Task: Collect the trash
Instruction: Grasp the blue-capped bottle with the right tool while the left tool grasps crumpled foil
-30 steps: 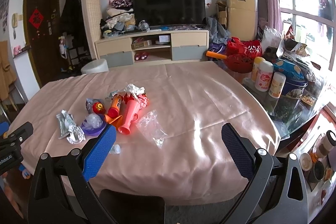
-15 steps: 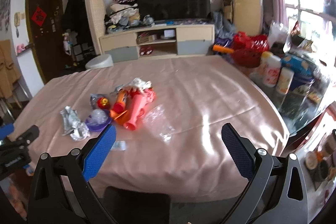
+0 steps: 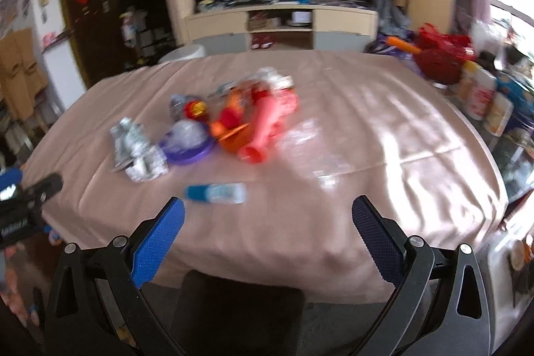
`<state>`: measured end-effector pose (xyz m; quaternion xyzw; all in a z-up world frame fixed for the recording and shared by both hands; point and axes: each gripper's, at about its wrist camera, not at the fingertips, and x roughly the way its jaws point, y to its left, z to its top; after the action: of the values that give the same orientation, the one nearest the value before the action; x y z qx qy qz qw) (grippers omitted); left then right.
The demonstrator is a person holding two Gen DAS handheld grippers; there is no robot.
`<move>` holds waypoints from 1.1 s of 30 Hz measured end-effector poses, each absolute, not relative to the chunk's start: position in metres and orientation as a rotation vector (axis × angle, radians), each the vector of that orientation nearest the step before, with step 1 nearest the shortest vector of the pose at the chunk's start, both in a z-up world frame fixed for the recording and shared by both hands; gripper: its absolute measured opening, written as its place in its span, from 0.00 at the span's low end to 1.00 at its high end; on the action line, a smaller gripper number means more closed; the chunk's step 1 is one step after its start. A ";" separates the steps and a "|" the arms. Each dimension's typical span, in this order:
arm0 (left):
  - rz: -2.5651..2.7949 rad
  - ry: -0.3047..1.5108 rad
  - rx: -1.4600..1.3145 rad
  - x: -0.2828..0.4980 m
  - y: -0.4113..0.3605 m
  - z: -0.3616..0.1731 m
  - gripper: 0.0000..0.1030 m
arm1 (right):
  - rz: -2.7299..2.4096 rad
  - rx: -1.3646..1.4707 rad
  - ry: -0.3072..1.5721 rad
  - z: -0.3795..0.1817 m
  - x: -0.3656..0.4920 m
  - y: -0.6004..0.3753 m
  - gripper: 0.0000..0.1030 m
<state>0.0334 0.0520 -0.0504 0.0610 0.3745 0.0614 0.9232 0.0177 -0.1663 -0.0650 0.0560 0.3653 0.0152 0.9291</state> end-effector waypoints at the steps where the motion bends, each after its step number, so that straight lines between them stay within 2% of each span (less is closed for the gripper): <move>1: 0.130 0.772 0.123 0.036 0.055 -0.051 0.92 | 0.039 0.110 0.756 -0.067 0.020 -0.161 0.97; 3: 0.126 0.782 0.111 0.039 0.059 -0.054 0.92 | 0.059 0.095 0.762 -0.073 0.028 -0.148 0.97; 5: 0.110 0.792 0.104 0.042 0.061 -0.056 0.92 | 0.071 0.079 0.771 -0.077 0.034 -0.139 0.88; 7: 0.092 0.797 0.104 0.043 0.060 -0.058 0.92 | 0.082 0.075 0.788 -0.082 0.041 -0.134 0.84; 15: 0.037 0.830 0.051 0.052 0.063 -0.062 0.91 | 0.078 0.084 0.845 -0.099 0.062 -0.125 0.83; 17: 0.021 0.835 0.032 0.054 0.063 -0.062 0.90 | 0.076 0.079 0.858 -0.104 0.067 -0.124 0.77; 22: -0.017 0.836 0.030 0.062 0.052 -0.063 0.89 | 0.084 0.043 0.846 -0.110 0.072 -0.126 0.71; 24: -0.039 0.841 0.037 0.067 0.046 -0.064 0.87 | 0.100 0.028 0.836 -0.110 0.073 -0.125 0.67; 25: -0.052 0.843 0.040 0.070 0.042 -0.065 0.86 | 0.114 0.024 0.828 -0.110 0.073 -0.127 0.59; 28: -0.098 0.862 0.038 0.078 0.030 -0.070 0.81 | 0.121 0.020 0.835 -0.109 0.071 -0.134 0.58; 33: -0.164 0.910 0.015 0.094 0.014 -0.084 0.63 | 0.129 0.049 0.857 -0.106 0.063 -0.154 0.58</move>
<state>0.0935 0.0144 -0.0837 0.0073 0.4388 -0.0790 0.8951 0.0630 -0.1538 -0.1062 0.0238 0.4151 0.0626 0.9073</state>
